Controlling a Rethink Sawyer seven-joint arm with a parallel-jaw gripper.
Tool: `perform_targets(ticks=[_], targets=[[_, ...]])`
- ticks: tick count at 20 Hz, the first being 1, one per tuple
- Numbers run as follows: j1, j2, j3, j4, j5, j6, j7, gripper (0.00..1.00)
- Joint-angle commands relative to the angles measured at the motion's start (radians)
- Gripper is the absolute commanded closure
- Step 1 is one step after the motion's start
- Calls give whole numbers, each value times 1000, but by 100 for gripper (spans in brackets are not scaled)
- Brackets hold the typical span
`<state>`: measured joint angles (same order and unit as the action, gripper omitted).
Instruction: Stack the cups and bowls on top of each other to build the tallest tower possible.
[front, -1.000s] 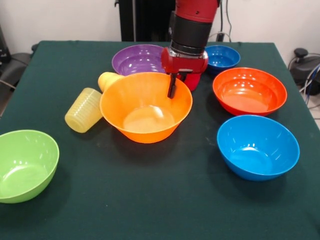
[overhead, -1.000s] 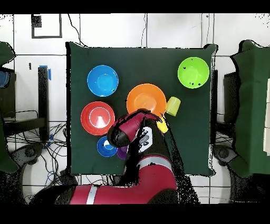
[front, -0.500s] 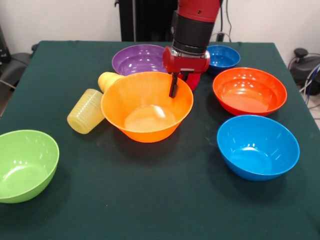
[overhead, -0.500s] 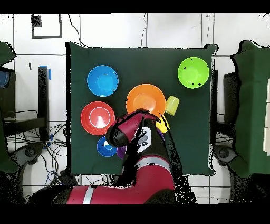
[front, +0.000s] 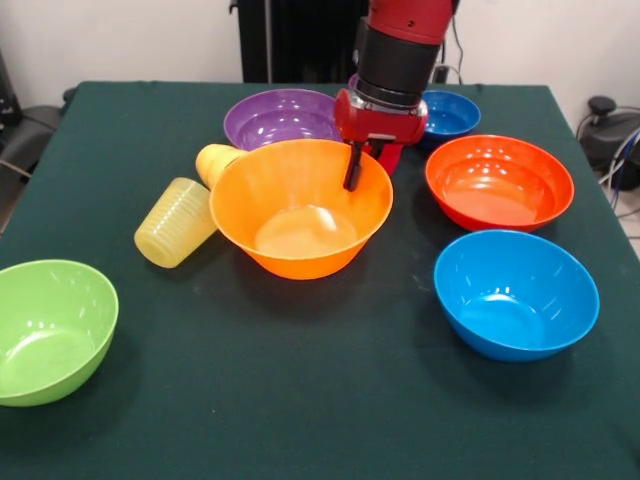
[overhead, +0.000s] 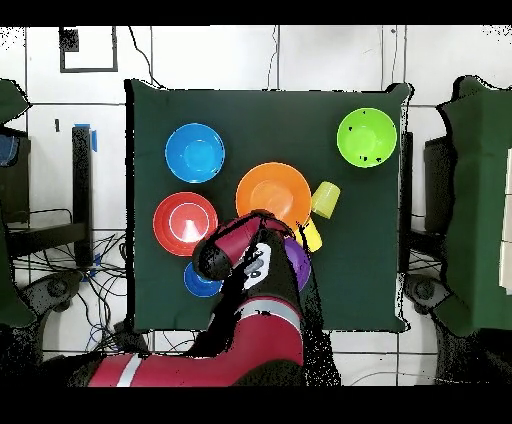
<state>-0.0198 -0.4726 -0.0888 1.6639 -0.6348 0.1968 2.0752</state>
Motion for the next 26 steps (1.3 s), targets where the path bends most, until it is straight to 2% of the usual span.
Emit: perform_targets(ticks=[1,10,13,14,22,26], targets=[[30,128,50,-20,90,15,166,100],[2,147,43,-4,116,-49,134,100],[-21,142,66,2,122,-22,108,100],[-26,140,74,1,133,15,89,0],[-8,147,53,-6,116,-4,77,0],[-25,145,69,0,124,-10,75,0]])
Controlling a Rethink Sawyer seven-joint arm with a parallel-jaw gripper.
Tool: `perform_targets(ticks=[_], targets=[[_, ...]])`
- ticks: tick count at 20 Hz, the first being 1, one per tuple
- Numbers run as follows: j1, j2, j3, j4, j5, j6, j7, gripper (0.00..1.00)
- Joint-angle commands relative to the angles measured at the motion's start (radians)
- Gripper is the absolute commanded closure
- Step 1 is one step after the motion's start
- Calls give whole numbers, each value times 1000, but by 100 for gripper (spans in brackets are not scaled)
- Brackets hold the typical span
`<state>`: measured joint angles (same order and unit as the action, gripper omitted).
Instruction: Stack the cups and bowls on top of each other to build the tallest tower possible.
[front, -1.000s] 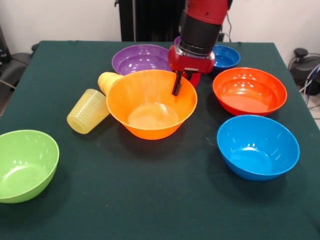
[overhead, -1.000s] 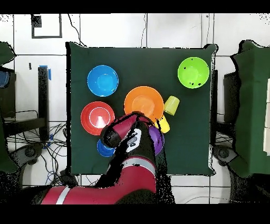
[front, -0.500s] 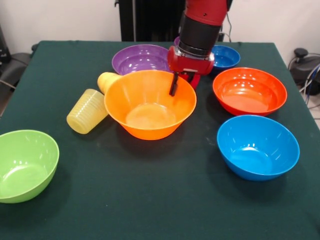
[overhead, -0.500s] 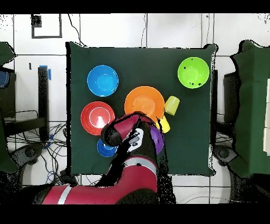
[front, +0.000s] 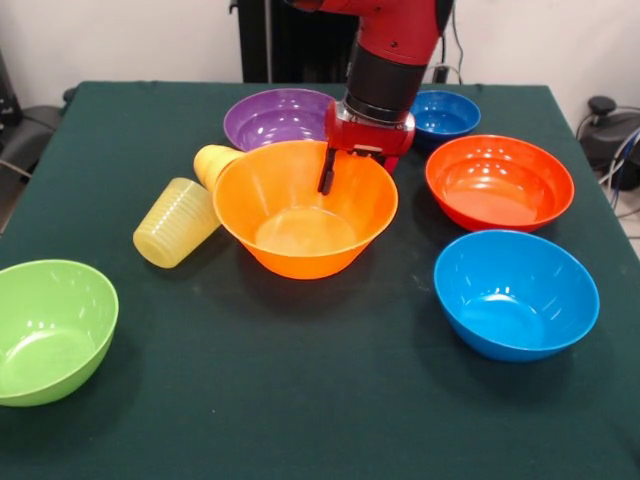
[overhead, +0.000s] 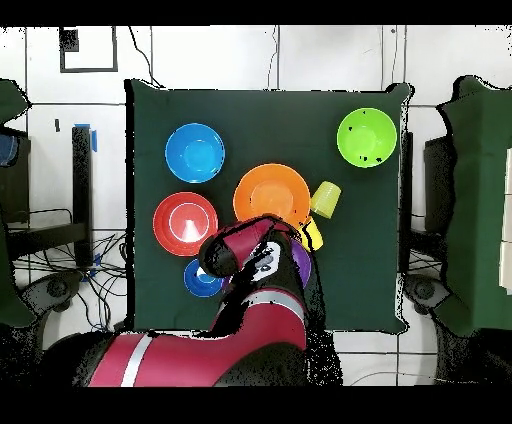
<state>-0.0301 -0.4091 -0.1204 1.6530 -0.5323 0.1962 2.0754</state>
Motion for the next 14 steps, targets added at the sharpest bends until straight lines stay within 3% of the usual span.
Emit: perform_targets(ticks=[1,7,14], targets=[[-18,81,103,12,21,-11,73,0],[-53,43,141,36,20,19,38,0],[-132,-74,220,110,21,95,-31,0]])
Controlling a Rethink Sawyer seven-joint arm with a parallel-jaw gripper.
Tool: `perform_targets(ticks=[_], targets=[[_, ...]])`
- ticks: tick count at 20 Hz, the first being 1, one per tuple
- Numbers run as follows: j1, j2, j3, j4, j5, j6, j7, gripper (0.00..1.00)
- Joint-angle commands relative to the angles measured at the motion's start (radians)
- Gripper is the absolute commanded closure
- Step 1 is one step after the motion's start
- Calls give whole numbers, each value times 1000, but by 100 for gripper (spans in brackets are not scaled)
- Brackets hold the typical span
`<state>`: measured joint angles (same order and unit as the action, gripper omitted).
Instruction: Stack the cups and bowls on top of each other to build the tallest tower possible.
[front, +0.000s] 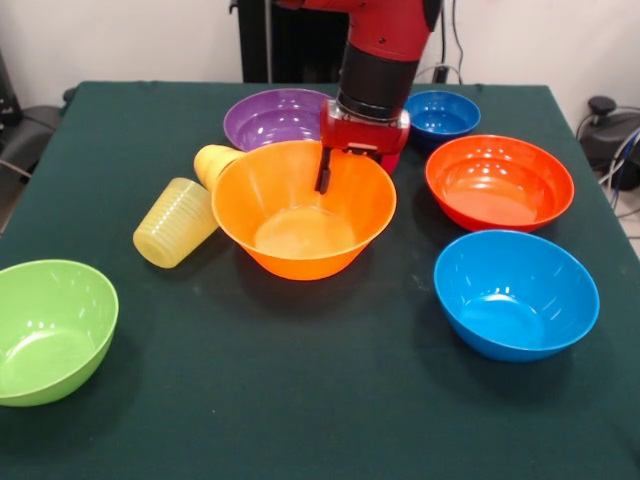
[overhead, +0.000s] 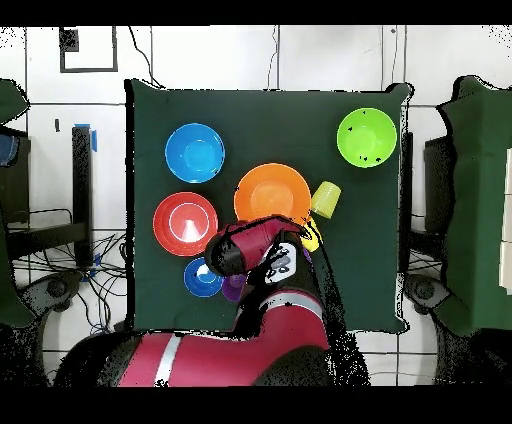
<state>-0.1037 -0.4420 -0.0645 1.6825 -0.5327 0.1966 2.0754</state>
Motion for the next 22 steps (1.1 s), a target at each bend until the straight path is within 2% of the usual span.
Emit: perform_targets(ticks=[1,12,22], targets=[[-64,-50,170,86,22,102,-33,0],[-113,-153,230,119,7,211,-102,0],[-166,-129,278,124,-34,182,-100,0]])
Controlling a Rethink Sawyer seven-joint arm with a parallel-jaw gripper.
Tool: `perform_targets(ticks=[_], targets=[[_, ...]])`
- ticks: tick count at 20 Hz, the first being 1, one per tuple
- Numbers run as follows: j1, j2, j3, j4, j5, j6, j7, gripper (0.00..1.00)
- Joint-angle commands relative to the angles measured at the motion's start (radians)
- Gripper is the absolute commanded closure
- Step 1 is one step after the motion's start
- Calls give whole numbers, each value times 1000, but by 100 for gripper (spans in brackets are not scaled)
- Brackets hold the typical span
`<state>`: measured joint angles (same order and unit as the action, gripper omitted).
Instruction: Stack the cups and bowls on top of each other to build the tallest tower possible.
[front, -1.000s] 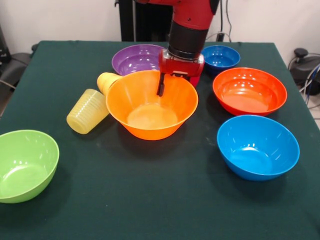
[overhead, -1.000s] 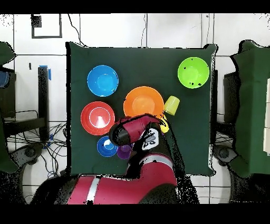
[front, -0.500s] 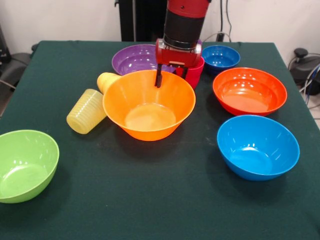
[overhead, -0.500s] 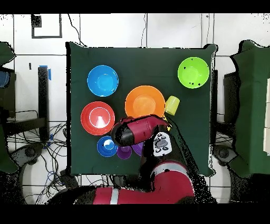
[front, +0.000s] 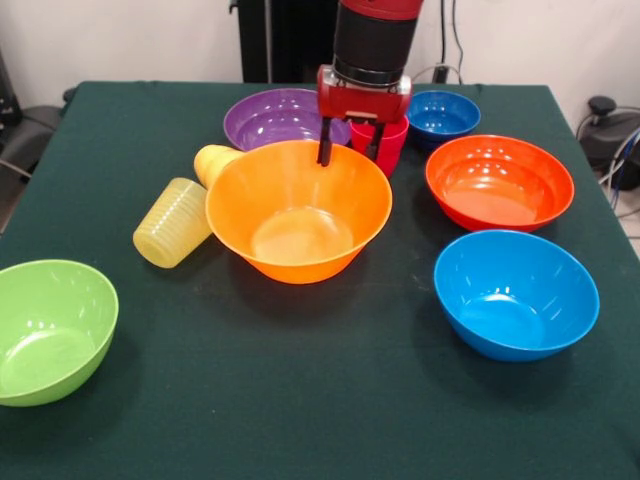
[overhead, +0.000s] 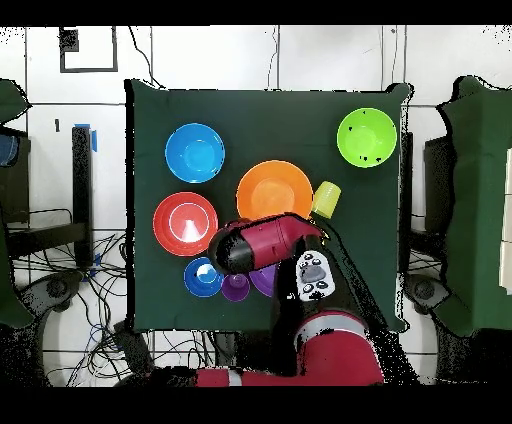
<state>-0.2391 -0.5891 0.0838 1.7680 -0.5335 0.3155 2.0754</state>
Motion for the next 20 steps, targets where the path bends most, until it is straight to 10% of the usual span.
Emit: perform_targets(ticks=[1,20], targets=[[-33,23,133,37,-37,58,-98,0],[-199,-73,310,185,-4,185,-207,0]])
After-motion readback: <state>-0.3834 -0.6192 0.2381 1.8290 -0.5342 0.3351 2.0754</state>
